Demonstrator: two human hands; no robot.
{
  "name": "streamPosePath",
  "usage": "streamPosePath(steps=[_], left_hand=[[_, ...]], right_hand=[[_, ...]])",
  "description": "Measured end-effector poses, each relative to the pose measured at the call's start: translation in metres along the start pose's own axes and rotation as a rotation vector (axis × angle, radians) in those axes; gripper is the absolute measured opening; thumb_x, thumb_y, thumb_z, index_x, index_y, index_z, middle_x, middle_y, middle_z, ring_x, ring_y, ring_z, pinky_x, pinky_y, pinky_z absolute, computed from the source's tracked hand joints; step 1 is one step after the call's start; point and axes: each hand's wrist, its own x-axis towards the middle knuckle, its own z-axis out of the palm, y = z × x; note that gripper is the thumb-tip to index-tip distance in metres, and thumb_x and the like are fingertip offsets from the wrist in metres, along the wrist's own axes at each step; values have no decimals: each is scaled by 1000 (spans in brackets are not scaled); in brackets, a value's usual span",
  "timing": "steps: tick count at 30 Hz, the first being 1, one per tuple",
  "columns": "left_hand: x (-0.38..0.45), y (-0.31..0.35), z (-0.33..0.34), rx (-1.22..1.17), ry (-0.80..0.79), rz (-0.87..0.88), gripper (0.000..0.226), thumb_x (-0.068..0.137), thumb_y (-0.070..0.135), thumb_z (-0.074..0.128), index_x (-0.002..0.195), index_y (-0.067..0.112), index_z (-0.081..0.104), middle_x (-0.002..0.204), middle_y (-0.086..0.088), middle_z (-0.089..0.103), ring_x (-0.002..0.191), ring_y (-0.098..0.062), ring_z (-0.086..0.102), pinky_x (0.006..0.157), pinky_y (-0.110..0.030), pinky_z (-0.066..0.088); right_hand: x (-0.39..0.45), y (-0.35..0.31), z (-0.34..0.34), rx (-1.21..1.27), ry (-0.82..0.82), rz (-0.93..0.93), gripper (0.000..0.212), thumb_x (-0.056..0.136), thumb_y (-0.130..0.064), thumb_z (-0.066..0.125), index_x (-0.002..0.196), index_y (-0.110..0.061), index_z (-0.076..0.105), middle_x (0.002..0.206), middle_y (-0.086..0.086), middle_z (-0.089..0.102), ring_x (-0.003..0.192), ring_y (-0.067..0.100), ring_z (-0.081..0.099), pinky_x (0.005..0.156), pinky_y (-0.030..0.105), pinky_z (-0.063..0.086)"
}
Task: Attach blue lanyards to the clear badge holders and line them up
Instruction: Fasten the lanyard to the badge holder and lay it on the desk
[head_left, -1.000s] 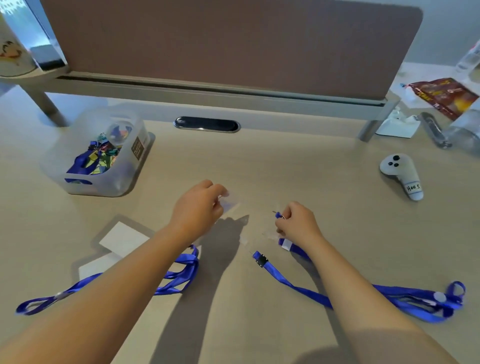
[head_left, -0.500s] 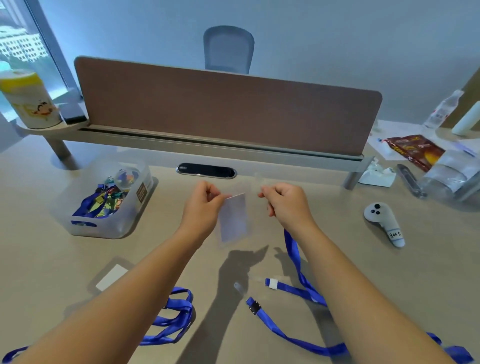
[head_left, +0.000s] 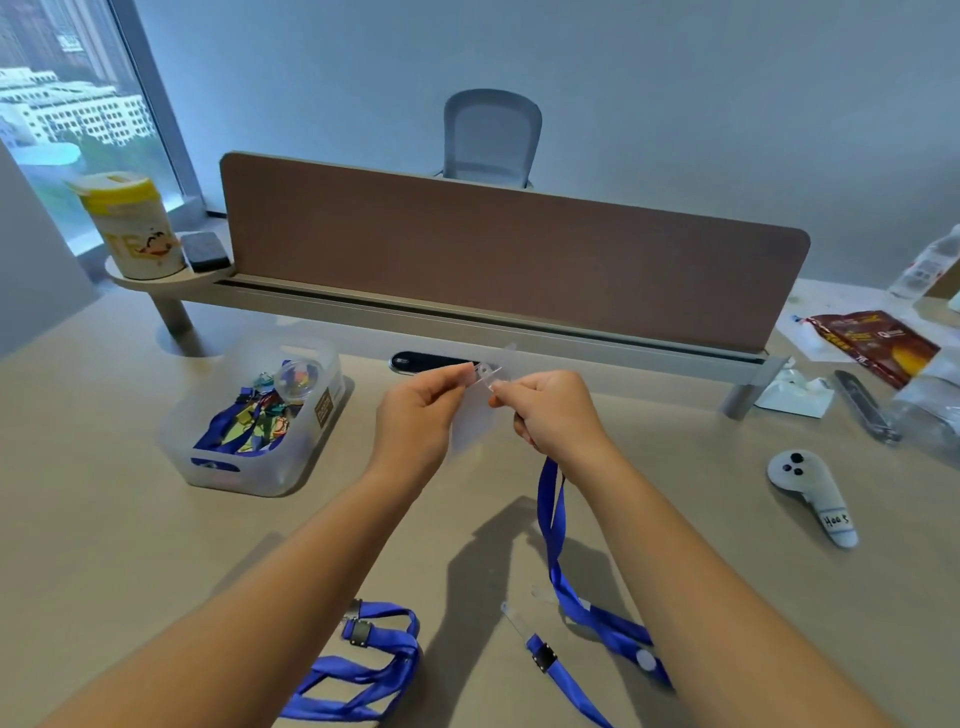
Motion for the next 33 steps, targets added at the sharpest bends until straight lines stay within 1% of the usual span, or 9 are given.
streamPosePath(steps=[3, 7, 10, 13, 16, 19, 24, 28, 33], left_hand=[[1, -4, -4, 28, -6, 35, 30, 90, 5, 47, 118, 3, 57, 100, 5, 55, 81, -3, 54, 61, 1, 46], [6, -14, -12, -86, -45, -83, 28, 88, -1, 48, 113, 1, 60, 93, 0, 61, 95, -16, 56, 75, -15, 47], [7, -24, -19, -158, -120, -162, 31, 88, -1, 48, 118, 3, 56, 88, 1, 61, 92, -17, 57, 77, -23, 48], [7, -38, -25, -141, -165, -158, 33, 89, 2, 47, 120, 8, 54, 91, -3, 60, 98, -22, 56, 88, -37, 49], [3, -56, -31, 5, -133, 69, 33, 90, 1, 45, 120, 7, 55, 91, 3, 60, 93, -15, 57, 88, -32, 47], [-2, -80, -38, 294, -45, 389, 34, 89, 0, 47, 121, 6, 55, 100, 0, 56, 95, -12, 51, 84, -23, 43], [-22, -110, -63, 640, -25, 827, 27, 85, 6, 48, 103, -3, 66, 85, -24, 70, 75, -34, 66, 67, -26, 49], [-48, -117, -84, 774, -15, 975, 29, 82, 7, 44, 94, 0, 70, 75, -20, 72, 65, -32, 68, 57, -32, 55], [-66, -129, -104, 861, -34, 1069, 28, 79, 7, 47, 92, 2, 71, 73, -19, 73, 63, -31, 68, 55, -33, 57]], right_hand=[[3, -1, 7, 56, -19, -29, 36, 90, -20, 50, 85, 13, 66, 47, 4, 42, 37, 7, 35, 45, 19, 32], [6, 4, 22, 101, -81, -72, 30, 93, -25, 47, 68, -16, 60, 49, -1, 45, 28, -3, 41, 36, 4, 32], [4, 12, 35, 134, -113, -61, 26, 95, -21, 44, 73, -13, 56, 51, -1, 45, 29, -4, 42, 37, 3, 33], [1, 19, 48, 193, -132, -70, 27, 95, -16, 42, 71, -15, 53, 53, 0, 46, 33, -2, 43, 39, 4, 34], [-3, 25, 58, 295, -140, -47, 26, 94, -12, 42, 73, -15, 55, 60, 0, 51, 47, 5, 45, 43, 9, 40], [-15, 31, 68, 383, -133, -24, 24, 94, -9, 43, 76, -13, 58, 66, 0, 57, 53, 9, 49, 46, 11, 45], [-46, 38, 93, 469, -105, -6, 27, 94, -15, 42, 74, -9, 59, 62, 2, 58, 49, 9, 48, 49, 17, 42], [-75, 43, 114, 475, -77, -10, 31, 95, -25, 42, 75, -10, 60, 57, 0, 57, 46, 7, 50, 48, 16, 43], [-97, 48, 134, 386, -40, -39, 24, 92, -14, 46, 72, -11, 59, 61, 2, 57, 51, 9, 49, 51, 17, 43]])
